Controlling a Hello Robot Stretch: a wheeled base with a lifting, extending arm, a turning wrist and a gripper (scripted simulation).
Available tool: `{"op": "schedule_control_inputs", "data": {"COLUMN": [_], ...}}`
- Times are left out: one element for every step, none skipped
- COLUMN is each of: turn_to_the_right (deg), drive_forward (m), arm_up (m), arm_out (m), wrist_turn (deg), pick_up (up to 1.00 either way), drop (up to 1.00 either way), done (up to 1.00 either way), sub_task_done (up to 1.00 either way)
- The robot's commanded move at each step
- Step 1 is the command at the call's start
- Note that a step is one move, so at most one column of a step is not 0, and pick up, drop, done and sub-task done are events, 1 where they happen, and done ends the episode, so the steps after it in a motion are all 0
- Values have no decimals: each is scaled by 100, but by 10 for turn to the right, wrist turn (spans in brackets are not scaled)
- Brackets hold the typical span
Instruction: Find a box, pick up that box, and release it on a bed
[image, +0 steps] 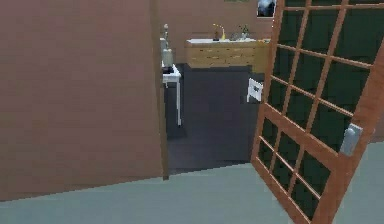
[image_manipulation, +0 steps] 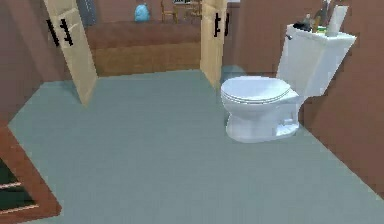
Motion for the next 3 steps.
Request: {"op": "schedule_control_inputs", "data": {"turn_to_the_right": [60, 0, 0], "drive_forward": [0, 100, 50], "arm_up": [0, 0, 0], "arm_out": [0, 0, 0], "wrist_turn": [0, 0, 0], "pick_up": [0, 0, 0], "drop": [0, 0, 0], "done": [0, 0, 0], "sub_task_done": [0, 0, 0]}}
